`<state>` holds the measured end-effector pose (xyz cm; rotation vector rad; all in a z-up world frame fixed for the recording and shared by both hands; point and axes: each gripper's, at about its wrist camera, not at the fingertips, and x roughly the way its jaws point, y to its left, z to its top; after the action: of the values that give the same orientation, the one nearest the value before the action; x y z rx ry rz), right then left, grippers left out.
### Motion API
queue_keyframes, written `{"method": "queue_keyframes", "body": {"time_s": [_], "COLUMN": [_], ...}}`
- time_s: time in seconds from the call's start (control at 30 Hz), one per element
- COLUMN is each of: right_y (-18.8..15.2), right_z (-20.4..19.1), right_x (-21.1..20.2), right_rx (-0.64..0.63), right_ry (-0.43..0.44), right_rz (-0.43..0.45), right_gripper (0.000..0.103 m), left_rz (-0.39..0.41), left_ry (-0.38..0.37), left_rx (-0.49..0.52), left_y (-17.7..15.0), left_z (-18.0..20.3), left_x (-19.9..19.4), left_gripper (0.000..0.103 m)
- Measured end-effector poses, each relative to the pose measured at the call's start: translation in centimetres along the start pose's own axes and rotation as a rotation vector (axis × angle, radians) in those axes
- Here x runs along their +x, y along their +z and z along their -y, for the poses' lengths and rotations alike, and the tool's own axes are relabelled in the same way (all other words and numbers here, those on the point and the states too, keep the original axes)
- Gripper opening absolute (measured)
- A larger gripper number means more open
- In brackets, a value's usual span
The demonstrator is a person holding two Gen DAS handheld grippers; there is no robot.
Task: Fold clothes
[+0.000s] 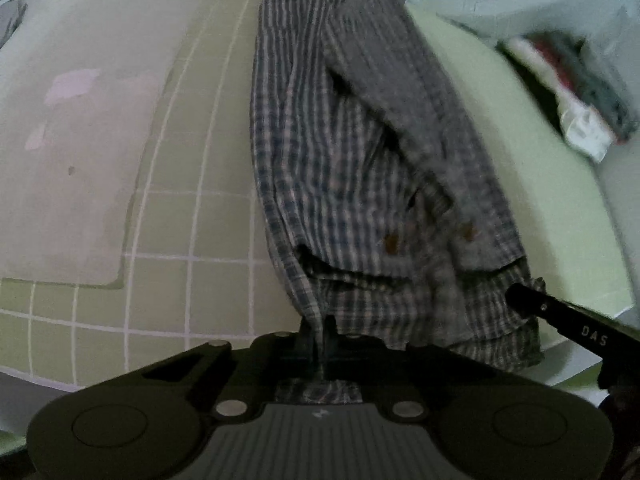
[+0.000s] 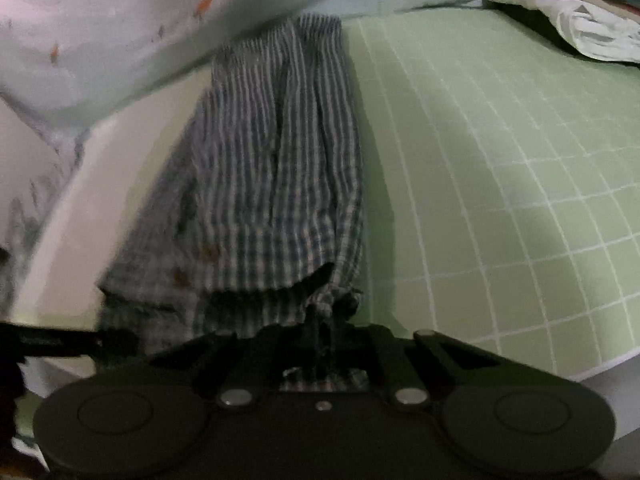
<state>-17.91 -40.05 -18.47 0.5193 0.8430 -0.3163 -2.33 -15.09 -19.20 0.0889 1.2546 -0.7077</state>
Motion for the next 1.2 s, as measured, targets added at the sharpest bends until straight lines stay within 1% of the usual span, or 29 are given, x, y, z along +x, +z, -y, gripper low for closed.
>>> {"method": "queue_keyframes", "body": {"time_s": [0.07,0.17,0.3,0.4,0.47,0.5,0.6,0.73,0.8,0.83,0.87,0.9,0.93,0.97,1.0,1.07,1.1,1.2], "right_y": [1.2,3.4,6.3,8.6,10.2,11.1,13.8,17.4,19.1,19.8,20.6,21.1,21.4,21.7,21.8,21.5,21.3,19.8], "right_z": [0.2,0.4,1.1,1.6,1.8,1.8,1.3,0.8,0.8,1.0,1.1,1.2,1.3,1.4,1.6,2.0,2.3,3.1], "right_x": [-1.1,-2.3,-2.7,-2.1,-1.7,-1.4,-0.2,2.9,5.0,6.2,7.4,7.9,8.1,8.2,8.2,7.8,7.7,7.6], "right_rx": [-0.003,-0.005,0.025,0.062,0.088,0.102,0.073,0.042,0.035,0.038,0.046,0.056,0.065,0.073,0.081,0.093,0.098,0.109], "right_ry": [0.031,0.100,0.192,0.222,0.227,0.230,0.221,0.182,0.154,0.138,0.120,0.104,0.092,0.080,0.063,0.022,-0.002,-0.049], "right_rz": [0.049,0.115,0.170,0.198,0.220,0.231,0.267,0.296,0.296,0.284,0.268,0.267,0.279,0.291,0.301,0.319,0.321,0.283], "right_gripper": [0.005,0.005,0.005,0.005,0.005,0.005,0.004,0.004,0.005,0.008,0.011,0.018,0.031,0.038,0.047,0.048,0.049,0.050], "left_rz": [0.032,0.097,0.212,0.277,0.300,0.321,0.375,0.415,0.429,0.435,0.425,0.416,0.414,0.413,0.428,0.457,0.464,0.429], "left_ry": [-0.027,-0.065,-0.119,-0.149,-0.154,-0.150,-0.140,-0.150,-0.146,-0.144,-0.136,-0.128,-0.124,-0.120,-0.112,-0.094,-0.078,-0.039], "left_rx": [-0.028,-0.077,-0.144,-0.192,-0.207,-0.198,-0.186,-0.205,-0.227,-0.240,-0.257,-0.272,-0.274,-0.275,-0.267,-0.253,-0.251,-0.248], "left_y": [0.6,1.6,3.6,5.8,7.6,8.7,11.7,16.5,18.7,19.8,20.7,21.5,22.2,22.8,22.9,22.9,22.6,21.0], "left_z": [0.2,0.7,1.3,1.6,1.5,1.4,1.2,0.4,-0.1,-0.4,-1.0,-1.6,-1.8,-2.1,-2.4,-3.1,-3.4,-4.1], "left_x": [-1.1,-2.7,-4.8,-5.6,-5.8,-6.0,-6.6,-5.5,-4.0,-3.2,-2.6,-2.1,-1.8,-1.6,-1.7,-2.1,-2.3,-1.5], "left_gripper": [0.003,0.003,0.003,0.003,0.003,0.003,0.003,0.003,0.005,0.007,0.017,0.024,0.033,0.039,0.042,0.056,0.058,0.059]}}
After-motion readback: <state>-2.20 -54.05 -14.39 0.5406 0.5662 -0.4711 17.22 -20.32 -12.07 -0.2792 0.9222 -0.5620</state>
